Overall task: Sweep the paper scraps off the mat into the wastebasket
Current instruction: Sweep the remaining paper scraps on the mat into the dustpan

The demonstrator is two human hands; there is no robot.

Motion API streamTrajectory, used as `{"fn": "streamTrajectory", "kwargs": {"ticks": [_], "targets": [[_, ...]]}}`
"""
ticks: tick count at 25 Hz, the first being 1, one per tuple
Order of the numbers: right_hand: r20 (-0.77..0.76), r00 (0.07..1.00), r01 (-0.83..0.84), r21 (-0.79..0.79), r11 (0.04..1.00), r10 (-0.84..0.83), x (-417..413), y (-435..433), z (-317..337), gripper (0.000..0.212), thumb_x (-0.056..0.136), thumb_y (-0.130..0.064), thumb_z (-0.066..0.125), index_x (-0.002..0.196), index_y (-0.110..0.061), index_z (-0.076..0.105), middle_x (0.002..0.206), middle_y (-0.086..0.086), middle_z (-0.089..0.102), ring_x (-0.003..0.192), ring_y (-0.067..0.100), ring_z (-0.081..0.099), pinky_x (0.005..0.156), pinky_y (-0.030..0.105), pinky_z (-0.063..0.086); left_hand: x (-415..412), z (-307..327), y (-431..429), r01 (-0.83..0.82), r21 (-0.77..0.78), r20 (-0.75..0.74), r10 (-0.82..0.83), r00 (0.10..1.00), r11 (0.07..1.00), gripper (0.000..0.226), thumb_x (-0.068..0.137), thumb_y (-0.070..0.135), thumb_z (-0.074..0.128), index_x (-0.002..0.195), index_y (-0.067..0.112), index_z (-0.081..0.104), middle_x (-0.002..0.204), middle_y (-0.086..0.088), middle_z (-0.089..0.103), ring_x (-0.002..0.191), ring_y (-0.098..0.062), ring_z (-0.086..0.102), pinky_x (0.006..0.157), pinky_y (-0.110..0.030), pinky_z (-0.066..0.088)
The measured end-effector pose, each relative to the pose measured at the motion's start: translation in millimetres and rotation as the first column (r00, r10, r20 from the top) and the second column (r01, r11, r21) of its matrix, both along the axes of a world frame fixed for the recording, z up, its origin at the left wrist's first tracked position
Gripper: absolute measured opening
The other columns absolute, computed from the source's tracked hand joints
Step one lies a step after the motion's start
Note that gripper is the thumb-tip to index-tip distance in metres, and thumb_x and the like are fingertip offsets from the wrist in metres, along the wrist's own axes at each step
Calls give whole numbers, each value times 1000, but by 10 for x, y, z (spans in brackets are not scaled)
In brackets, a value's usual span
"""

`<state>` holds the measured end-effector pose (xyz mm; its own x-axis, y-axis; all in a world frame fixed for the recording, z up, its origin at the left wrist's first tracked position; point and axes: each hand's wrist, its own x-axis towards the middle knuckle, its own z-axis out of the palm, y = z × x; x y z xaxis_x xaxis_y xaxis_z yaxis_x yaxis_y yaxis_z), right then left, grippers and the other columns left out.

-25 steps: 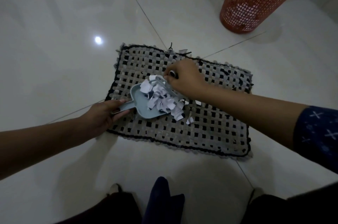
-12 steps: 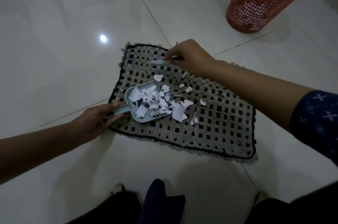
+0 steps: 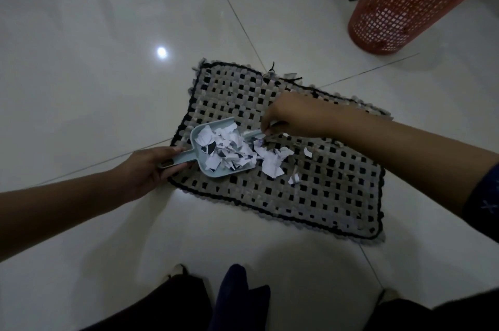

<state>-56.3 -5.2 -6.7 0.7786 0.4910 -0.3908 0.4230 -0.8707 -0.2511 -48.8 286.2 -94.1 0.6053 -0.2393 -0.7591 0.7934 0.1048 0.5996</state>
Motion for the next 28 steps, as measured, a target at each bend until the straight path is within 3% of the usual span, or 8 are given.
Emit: {"fn": "streamTrajectory", "kwargs": {"ticks": [3, 6, 8, 10, 16, 20, 23, 28], "targets": [[3, 996, 87, 87, 992, -88, -143, -119, 69, 18, 89, -12, 61, 104, -11, 71, 105, 4, 73, 83, 9, 63, 83, 26, 49, 64, -14, -47, 29, 6, 9, -29, 1000, 1000, 34, 91, 4, 49, 123, -8, 54, 128, -16, 57, 103, -19, 62, 75, -22, 56], [124, 933, 310, 203, 929, -338, -176, -341, 113, 17, 88, -10, 60, 100, -7, 72, 101, 8, 74, 63, 5, 58, 66, 16, 45, 92, -19, -81, 55, 6, 18, -55, 998, 998, 28, 91, 3, 49, 116, -8, 56, 121, -15, 60, 90, -14, 70, 76, -23, 56], [229, 805, 511, 200, 836, -547, -221, -494, 9, 17, 88, -8, 57, 92, -1, 72, 90, 16, 74, 51, 10, 51, 58, 20, 45, 97, -5, -93, 66, 16, 15, -67, 998, 998, 21, 92, 3, 48, 107, -6, 59, 112, -12, 63, 78, -10, 72, 71, -20, 57], [277, 704, 637, 162, 753, -654, -336, -524, -155, 22, 88, -8, 53, 84, 6, 69, 76, 25, 70, 52, 23, 52, 64, 32, 54, 97, 6, -104, 80, 24, 11, -80, 997, 997, 18, 92, 3, 47, 102, -3, 61, 110, -11, 63, 76, -8, 71, 67, -18, 57], [196, 735, 584, 302, 753, -649, -491, -1, -355, 29, 92, -6, 48, 73, 11, 63, 58, 26, 57, 46, 26, 44, 60, 38, 49, 56, -31, -87, 132, 43, 8, -133, 991, 990, 30, 89, 3, 49, 117, -5, 58, 124, -15, 61, 115, -24, 58, 77, -25, 56], [120, 683, 620, 427, 658, -721, -322, 170, -368, 28, 90, -5, 49, 76, 13, 65, 61, 32, 59, 46, 26, 40, 57, 40, 50, 46, -40, -89, 117, 57, 11, -118, 993, 991, 30, 89, 3, 50, 116, -6, 59, 127, -16, 60, 119, -26, 55, 81, -28, 54], [36, 703, 613, 475, 632, -710, -317, 311, -352, 24, 91, -8, 54, 81, 8, 69, 62, 25, 64, 40, 12, 36, 44, 11, 38, -1, -32, -121, 98, 81, 7, -99, 995, 992, 20, 90, 1, 50, 105, -6, 61, 117, -16, 61, 109, -23, 59, 71, -23, 57], [47, 688, 596, 533, 601, -724, -212, 212, -138, 16, 87, -9, 60, 83, -2, 73, 66, 9, 68, 48, 4, 56, 46, 3, 41, -41, -65, -134, 70, 87, -11, -69, 998, 994, 16, 89, 1, 52, 101, -6, 61, 114, -15, 60, 104, -21, 60, 68, -22, 57]]}}
